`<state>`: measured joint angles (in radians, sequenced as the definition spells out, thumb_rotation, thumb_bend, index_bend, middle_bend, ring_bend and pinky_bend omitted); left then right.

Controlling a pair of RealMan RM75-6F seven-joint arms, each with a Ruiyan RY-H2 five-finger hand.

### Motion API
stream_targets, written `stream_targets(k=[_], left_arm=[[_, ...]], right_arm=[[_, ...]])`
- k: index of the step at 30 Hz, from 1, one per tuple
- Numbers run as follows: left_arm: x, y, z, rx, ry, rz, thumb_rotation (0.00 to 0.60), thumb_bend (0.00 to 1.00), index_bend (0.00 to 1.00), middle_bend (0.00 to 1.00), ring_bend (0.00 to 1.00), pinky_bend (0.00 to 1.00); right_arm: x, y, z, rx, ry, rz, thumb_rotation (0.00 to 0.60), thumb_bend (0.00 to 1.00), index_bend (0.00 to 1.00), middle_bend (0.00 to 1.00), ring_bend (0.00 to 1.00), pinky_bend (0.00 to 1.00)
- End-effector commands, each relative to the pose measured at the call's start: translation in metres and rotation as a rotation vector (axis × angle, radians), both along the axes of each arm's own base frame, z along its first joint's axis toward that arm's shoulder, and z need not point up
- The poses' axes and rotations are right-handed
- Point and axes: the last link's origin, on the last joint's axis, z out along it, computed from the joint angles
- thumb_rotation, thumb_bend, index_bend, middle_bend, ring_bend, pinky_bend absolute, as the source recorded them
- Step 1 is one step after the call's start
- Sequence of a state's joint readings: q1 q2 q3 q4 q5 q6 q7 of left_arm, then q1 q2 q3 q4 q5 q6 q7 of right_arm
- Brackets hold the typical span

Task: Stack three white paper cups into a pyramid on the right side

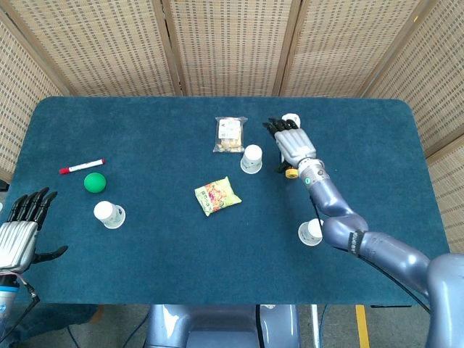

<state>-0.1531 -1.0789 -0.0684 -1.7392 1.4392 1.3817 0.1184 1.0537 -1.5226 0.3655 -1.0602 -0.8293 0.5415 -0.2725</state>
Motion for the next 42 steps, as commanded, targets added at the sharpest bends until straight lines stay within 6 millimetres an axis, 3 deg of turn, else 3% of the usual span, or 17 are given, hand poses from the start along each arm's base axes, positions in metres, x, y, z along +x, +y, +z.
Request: stream_targets(k=[1,6,14,20,29,36,42], left_arm=[[-0.001,0.003,-0.002,-0.002,0.007,0.009,0.6,0.0,0.0,0.0,0.0,0.0],[-0.003,0.006,-0.002,0.001,0.012,0.026,0.6,0.0,0.0,0.0,0.0,0.0],[-0.006,0.008,-0.001,0.007,0.011,0.043,0.6,0.0,0.0,0.0,0.0,0.0],[-0.007,0.01,-0.001,0.008,0.012,0.048,0.6,0.0,0.0,0.0,0.0,0.0],[-0.009,0.013,-0.003,0.004,0.022,0.058,0.6,0.0,0.0,0.0,0.0,0.0],[-0.007,0.011,-0.004,0.003,0.02,0.051,0.6,0.0,0.0,0.0,0.0,0.0],[-0.001,0.005,-0.004,-0.007,0.011,0.021,0.6,0.0,0.0,0.0,0.0,0.0]], right_arm=[[0.018,-0.008,-0.036,0.059,-0.006,-0.015,0.6,0.0,0.09,0.07,0.0,0.09],[0.023,-0.017,-0.053,0.051,0.003,-0.032,0.6,0.01,0.14,0.13,0.05,0.14],[0.02,-0.024,-0.066,0.026,-0.004,-0.067,0.6,0.19,0.24,0.26,0.19,0.28],[0.017,-0.026,-0.075,0.008,-0.031,-0.096,0.6,0.26,0.33,0.37,0.33,0.43],[0.023,-0.025,-0.085,0.001,-0.153,-0.126,0.6,0.38,0.48,0.52,0.48,0.57],[0.022,-0.025,-0.079,-0.01,-0.183,-0.099,0.6,0.41,0.52,0.55,0.51,0.6],[0.041,-0.01,-0.053,0.006,-0.224,0.051,0.6,0.41,0.52,0.55,0.51,0.6]])
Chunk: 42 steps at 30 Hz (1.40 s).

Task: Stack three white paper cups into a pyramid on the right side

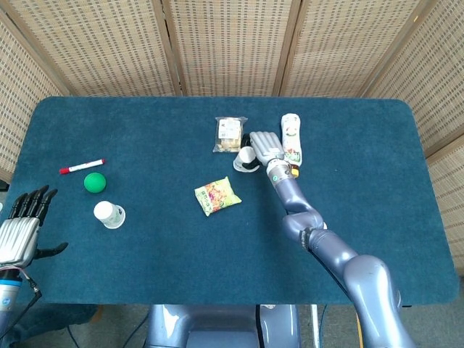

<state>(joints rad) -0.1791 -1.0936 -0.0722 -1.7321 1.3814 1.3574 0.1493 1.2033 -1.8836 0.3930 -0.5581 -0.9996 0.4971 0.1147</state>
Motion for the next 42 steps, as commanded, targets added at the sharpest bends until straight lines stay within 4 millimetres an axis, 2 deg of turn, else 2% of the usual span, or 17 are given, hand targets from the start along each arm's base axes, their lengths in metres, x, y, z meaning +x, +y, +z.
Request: stream_targets(k=[1,6,12,15,19,23,27,33,42], left_arm=[[0.003,-0.003,0.0,-0.004,-0.006,-0.014,0.6,0.0,0.0,0.0,0.0,0.0],[0.009,-0.011,0.001,-0.019,-0.017,-0.053,0.6,0.0,0.0,0.0,0.0,0.0],[0.013,-0.018,0.002,-0.032,-0.031,-0.087,0.6,0.0,0.0,0.0,0.0,0.0],[0.016,-0.023,0.004,-0.037,-0.042,-0.106,0.6,0.0,0.0,0.0,0.0,0.0],[0.018,-0.028,0.006,-0.042,-0.049,-0.126,0.6,0.0,0.0,0.0,0.0,0.0],[0.019,-0.032,0.007,-0.043,-0.055,-0.138,0.6,0.0,0.0,0.0,0.0,0.0],[0.021,-0.037,0.009,-0.045,-0.062,-0.151,0.6,0.0,0.0,0.0,0.0,0.0],[0.022,-0.04,0.009,-0.049,-0.066,-0.162,0.6,0.0,0.0,0.0,0.0,0.0],[0.023,-0.042,0.007,-0.055,-0.065,-0.166,0.6,0.0,0.0,0.0,0.0,0.0]], right_arm=[[0.013,0.015,0.025,0.0,-0.035,0.125,0.6,0.41,0.52,0.55,0.51,0.6],[0.022,0.061,0.052,0.059,-0.018,0.248,0.6,0.41,0.52,0.55,0.51,0.6],[0.014,0.105,0.056,0.111,0.097,0.297,0.6,0.42,0.51,0.54,0.51,0.56],[0.005,0.131,0.055,0.147,0.158,0.317,0.6,0.43,0.51,0.54,0.51,0.49],[-0.003,0.153,0.057,0.155,0.222,0.343,0.6,0.43,0.51,0.54,0.5,0.35],[-0.016,0.167,0.059,0.155,0.281,0.356,0.6,0.43,0.51,0.54,0.49,0.28],[-0.038,0.177,0.063,0.16,0.34,0.334,0.6,0.43,0.51,0.54,0.47,0.27],[-0.06,0.186,0.067,0.176,0.344,0.293,0.6,0.43,0.51,0.53,0.46,0.26],[-0.066,0.19,0.063,0.197,0.307,0.273,0.6,0.42,0.5,0.53,0.4,0.24]])
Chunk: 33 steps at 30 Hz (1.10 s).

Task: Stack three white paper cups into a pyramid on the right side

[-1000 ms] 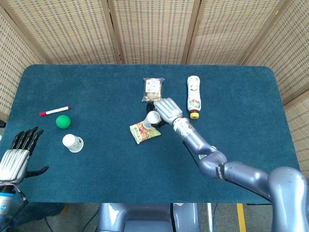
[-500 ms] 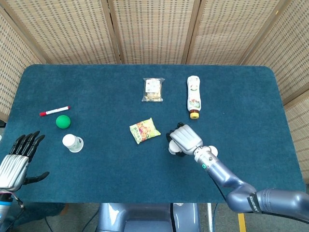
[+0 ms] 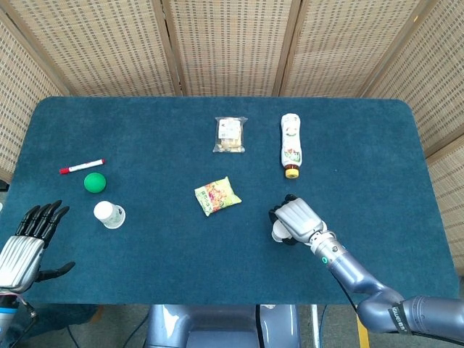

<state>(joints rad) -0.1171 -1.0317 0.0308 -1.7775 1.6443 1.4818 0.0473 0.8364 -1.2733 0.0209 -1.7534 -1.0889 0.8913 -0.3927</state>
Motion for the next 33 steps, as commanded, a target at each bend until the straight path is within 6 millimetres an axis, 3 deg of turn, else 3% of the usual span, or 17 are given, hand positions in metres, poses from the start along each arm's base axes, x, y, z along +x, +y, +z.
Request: stream_targets(k=[1,10,13,17,22,28,33], left_arm=[[0.0,0.0,0.0,0.001,0.0,0.0,0.6,0.0,0.0,0.0,0.0,0.0],[-0.001,0.0,0.001,0.003,-0.002,0.004,0.6,0.0,0.0,0.0,0.0,0.0],[-0.001,0.001,0.002,0.005,-0.004,0.006,0.6,0.0,0.0,0.0,0.0,0.0],[-0.001,0.0,0.001,0.005,-0.004,0.006,0.6,0.0,0.0,0.0,0.0,0.0],[0.0,0.0,0.001,0.006,-0.004,0.004,0.6,0.0,0.0,0.0,0.0,0.0],[0.0,-0.002,0.002,0.007,-0.005,0.0,0.6,0.0,0.0,0.0,0.0,0.0],[0.0,-0.002,0.002,0.011,0.001,-0.002,0.6,0.0,0.0,0.0,0.0,0.0]], right_arm=[[0.0,0.001,-0.003,0.011,-0.013,-0.01,0.6,0.42,0.5,0.52,0.39,0.24],[-0.01,-0.002,-0.013,0.022,0.025,-0.014,0.6,0.38,0.46,0.46,0.3,0.13],[-0.018,0.001,-0.011,0.051,0.062,-0.023,0.6,0.32,0.39,0.37,0.21,0.05],[-0.022,0.004,-0.005,0.062,0.094,-0.014,0.6,0.19,0.25,0.16,0.04,0.0],[-0.017,0.016,0.012,0.045,0.052,0.006,0.6,0.16,0.17,0.07,0.0,0.0],[-0.01,0.034,0.045,-0.005,-0.031,0.047,0.6,0.15,0.15,0.06,0.0,0.0],[-0.018,0.039,0.074,-0.084,-0.069,0.053,0.6,0.12,0.15,0.06,0.0,0.0]])
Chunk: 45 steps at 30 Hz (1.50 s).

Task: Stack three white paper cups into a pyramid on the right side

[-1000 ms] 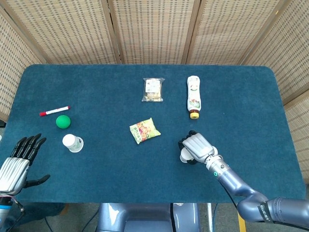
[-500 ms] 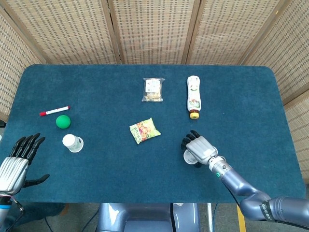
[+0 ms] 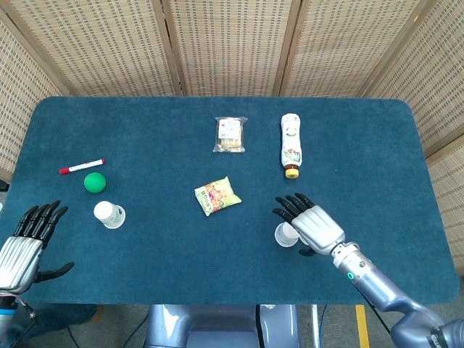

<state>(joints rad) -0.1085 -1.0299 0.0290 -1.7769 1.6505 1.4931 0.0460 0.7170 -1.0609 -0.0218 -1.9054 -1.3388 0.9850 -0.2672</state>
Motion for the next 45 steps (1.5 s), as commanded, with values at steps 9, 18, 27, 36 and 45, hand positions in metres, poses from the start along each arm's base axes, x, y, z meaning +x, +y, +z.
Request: stream_targets(k=[9,18,27,36,45], left_arm=[[-0.003,0.03,0.001,0.045,0.091,-0.022,0.6,0.0,0.0,0.0,0.0,0.0],[-0.001,0.116,-0.041,-0.085,0.301,-0.079,0.6,0.0,0.0,0.0,0.0,0.05],[-0.01,0.145,-0.074,-0.188,0.325,-0.05,0.6,0.0,0.11,0.01,0.1,0.18],[-0.021,0.151,-0.087,-0.24,0.317,0.005,0.6,0.0,0.2,0.11,0.18,0.24],[-0.028,0.154,-0.093,-0.225,0.336,0.033,0.6,0.02,0.53,0.4,0.44,0.44]], right_arm=[[-0.064,0.013,0.061,-0.31,-0.138,0.062,0.6,0.0,0.02,0.0,0.0,0.0],[-0.13,0.076,0.069,-0.478,-0.243,-0.062,0.6,0.0,0.01,0.0,0.0,0.0],[-0.139,0.089,0.065,-0.511,-0.185,-0.114,0.6,0.0,0.01,0.0,0.0,0.0],[-0.141,0.092,0.069,-0.513,-0.136,-0.18,0.6,0.0,0.01,0.02,0.0,0.0],[-0.136,0.095,0.071,-0.505,-0.134,-0.206,0.6,0.0,0.02,0.03,0.0,0.0]])
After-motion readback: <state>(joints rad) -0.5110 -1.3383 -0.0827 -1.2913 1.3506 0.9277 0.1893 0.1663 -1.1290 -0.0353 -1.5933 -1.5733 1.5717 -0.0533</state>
